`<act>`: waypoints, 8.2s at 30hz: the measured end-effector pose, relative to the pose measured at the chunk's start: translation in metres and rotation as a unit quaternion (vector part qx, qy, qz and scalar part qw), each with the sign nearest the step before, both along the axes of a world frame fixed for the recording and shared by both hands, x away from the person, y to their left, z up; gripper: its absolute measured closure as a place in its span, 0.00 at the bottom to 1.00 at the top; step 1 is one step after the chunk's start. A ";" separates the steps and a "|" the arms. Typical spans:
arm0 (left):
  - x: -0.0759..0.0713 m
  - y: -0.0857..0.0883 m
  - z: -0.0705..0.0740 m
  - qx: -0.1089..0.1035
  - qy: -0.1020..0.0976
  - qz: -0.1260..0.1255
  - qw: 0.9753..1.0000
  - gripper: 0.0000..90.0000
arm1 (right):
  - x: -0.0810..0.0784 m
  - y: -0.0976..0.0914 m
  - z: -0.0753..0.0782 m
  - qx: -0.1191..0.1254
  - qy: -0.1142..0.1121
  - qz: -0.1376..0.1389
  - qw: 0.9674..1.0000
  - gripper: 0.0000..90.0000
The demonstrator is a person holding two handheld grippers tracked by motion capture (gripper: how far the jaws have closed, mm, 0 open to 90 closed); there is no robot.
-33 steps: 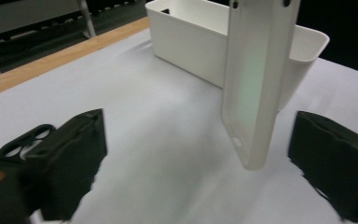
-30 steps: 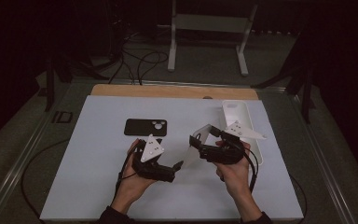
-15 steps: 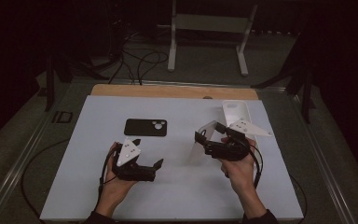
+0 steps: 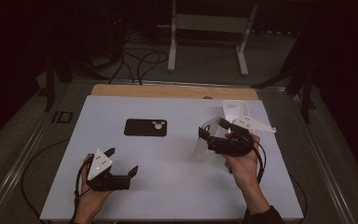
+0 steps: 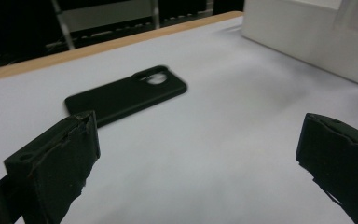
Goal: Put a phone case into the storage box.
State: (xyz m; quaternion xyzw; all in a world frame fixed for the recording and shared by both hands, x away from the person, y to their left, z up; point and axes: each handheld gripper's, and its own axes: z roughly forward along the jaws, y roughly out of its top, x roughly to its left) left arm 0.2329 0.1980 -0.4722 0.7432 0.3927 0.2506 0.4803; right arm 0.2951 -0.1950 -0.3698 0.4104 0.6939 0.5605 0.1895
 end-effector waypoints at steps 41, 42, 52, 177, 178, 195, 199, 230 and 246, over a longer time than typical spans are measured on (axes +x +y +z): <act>-0.015 0.025 -0.014 0.005 -0.017 0.041 0.999 0.00 | 0.069 -0.033 0.023 -0.046 -0.006 -0.104 0.993 0.19; -0.016 0.024 -0.014 0.007 -0.017 0.041 0.999 0.00 | 0.071 -0.034 0.023 -0.050 -0.006 -0.106 0.993 0.19; -0.015 0.024 -0.014 0.009 -0.016 0.043 0.999 0.00 | 0.093 -0.047 0.023 -0.054 0.001 -0.138 0.989 0.19; -0.011 0.019 -0.017 0.006 -0.010 0.047 0.999 0.00 | 0.018 -0.059 -0.043 -0.081 0.001 -0.064 0.995 0.11; -0.011 0.018 -0.018 0.007 -0.009 0.045 0.999 0.00 | 0.013 -0.060 -0.045 -0.083 0.003 -0.060 0.995 0.11; -0.013 0.020 -0.016 0.007 -0.011 0.048 0.999 0.00 | -0.050 -0.076 -0.088 -0.069 -0.023 -0.047 0.996 0.11; -0.013 0.020 -0.016 0.008 -0.010 0.048 0.999 0.00 | -0.062 -0.077 -0.095 -0.085 -0.038 -0.041 0.995 0.11; 0.043 -0.001 0.033 0.023 -0.004 0.007 1.000 0.00 | -0.068 -0.089 -0.105 -0.060 -0.052 -0.058 0.995 0.09; 0.126 -0.019 0.024 0.024 0.028 0.024 0.999 0.01 | -0.068 -0.089 -0.107 -0.056 -0.049 -0.059 0.995 0.09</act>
